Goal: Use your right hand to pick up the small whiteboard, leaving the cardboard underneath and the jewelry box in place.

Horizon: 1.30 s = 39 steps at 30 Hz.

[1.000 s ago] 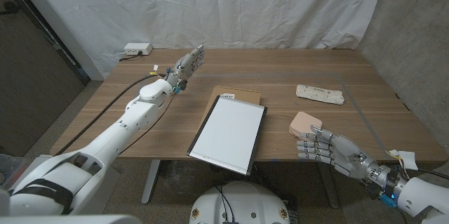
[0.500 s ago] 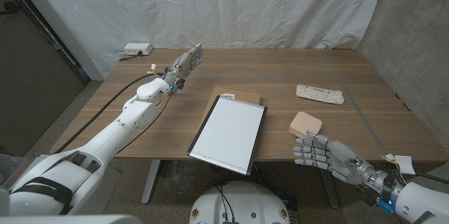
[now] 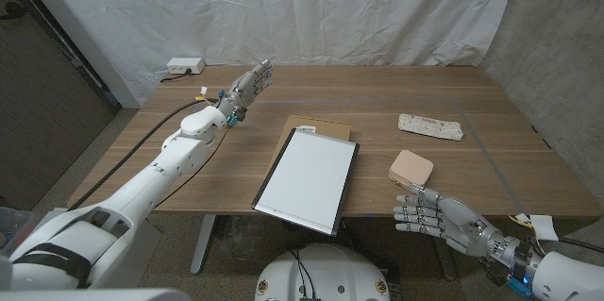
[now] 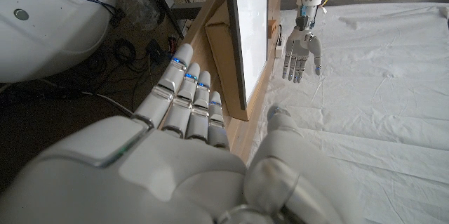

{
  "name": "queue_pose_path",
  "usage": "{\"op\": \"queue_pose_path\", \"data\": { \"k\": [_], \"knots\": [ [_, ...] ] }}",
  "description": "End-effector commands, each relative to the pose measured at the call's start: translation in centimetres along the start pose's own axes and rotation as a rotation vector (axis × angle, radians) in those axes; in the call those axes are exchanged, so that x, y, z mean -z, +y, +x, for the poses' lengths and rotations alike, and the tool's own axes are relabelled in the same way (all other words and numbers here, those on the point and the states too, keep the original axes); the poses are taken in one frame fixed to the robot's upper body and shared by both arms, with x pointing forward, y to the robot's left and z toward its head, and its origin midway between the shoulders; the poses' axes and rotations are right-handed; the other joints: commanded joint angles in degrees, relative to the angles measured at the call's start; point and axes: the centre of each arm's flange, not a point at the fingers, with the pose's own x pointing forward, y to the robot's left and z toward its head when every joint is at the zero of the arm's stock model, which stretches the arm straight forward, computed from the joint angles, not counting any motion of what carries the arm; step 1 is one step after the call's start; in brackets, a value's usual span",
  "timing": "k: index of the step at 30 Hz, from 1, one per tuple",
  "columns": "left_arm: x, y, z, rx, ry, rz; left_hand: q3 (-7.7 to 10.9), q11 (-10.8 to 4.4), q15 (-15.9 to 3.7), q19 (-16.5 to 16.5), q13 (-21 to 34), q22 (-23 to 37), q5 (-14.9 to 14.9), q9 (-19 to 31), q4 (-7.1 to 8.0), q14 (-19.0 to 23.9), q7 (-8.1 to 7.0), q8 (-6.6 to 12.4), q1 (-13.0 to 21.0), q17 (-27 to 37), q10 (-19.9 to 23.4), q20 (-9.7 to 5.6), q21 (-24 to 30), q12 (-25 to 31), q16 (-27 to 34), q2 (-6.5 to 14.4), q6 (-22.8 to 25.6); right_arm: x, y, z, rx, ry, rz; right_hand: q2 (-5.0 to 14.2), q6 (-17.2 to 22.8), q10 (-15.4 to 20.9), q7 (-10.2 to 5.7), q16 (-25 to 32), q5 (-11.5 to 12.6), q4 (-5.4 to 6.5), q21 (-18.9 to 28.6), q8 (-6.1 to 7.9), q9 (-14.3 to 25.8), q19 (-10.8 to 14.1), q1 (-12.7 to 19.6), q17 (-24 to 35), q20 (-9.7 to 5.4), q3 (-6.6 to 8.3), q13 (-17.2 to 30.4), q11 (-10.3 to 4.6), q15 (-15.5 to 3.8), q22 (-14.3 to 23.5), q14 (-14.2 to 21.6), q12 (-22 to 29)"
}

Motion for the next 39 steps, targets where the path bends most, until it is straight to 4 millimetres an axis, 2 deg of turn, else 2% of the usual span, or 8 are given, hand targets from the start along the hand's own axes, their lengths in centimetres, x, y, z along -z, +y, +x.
{"op": "queue_pose_path", "data": {
  "k": [1,20,29,39],
  "knots": [
    [-0.5,0.1,-0.3,0.008,-0.004,0.011,-0.21,-0.22,0.32,0.1,0.1,0.2,-0.1,0.1,-0.17,0.1,0.14,-0.03,0.6,0.3,0.1,-1.98,-0.1,-0.2,-0.2,-0.1,0.4,0.5,0.4,0.2,-0.026,0.055,-0.029,-1.16,0.9,0.5,0.2,0.0,-0.2,-0.11,0.0,0.45,0.3,0.5,-0.1,0.3,0.16,-0.48,0.2,0.31,0.31,-0.1,0.6,0.0],
    [-0.9,0.8,-0.7,0.014,-0.004,0.02,-0.38,0.0,0.41,0.0,0.1,0.2,-0.2,0.1,-0.2,-0.1,0.14,-0.13,0.6,0.3,-0.1,-1.98,-0.1,-0.3,-0.2,-0.1,0.1,0.5,1.4,1.4,-0.062,0.097,-0.059,-2.69,1.6,0.7,0.56,-0.4,-0.1,-0.18,-0.6,0.53,0.2,0.6,-0.9,0.2,1.22,-1.42,0.2,0.52,1.08,-0.1,0.8,-0.1],
    [-1.1,0.9,-0.8,0.014,-0.012,0.024,-0.43,0.15,0.39,0.0,0.1,0.2,-0.2,0.1,-0.2,-0.2,0.14,-0.14,0.7,0.3,-0.1,-1.92,-0.1,-0.3,-0.2,0.0,0.1,1.3,1.8,2.1,-0.107,0.107,-0.001,-3.36,1.8,0.6,0.41,-0.6,0.0,-0.47,-0.8,0.49,0.2,0.5,-0.8,0.1,1.55,-1.67,0.2,0.53,1.23,-0.1,0.7,-0.3],
    [-1.1,0.9,-1.3,0.006,-0.015,0.02,-0.51,0.07,0.47,0.0,0.1,0.2,-0.3,0.1,-0.21,-0.1,0.22,-0.15,0.7,0.3,-0.1,-1.89,-0.1,-0.3,-0.2,0.0,0.1,1.4,1.9,2.7,-0.122,0.122,-0.006,-3.61,2.2,0.7,0.4,-0.7,0.1,-0.61,-1.0,0.6,0.2,0.6,-0.7,0.1,1.64,-1.75,0.2,0.58,1.34,-0.1,0.8,-0.3]
  ]
}}
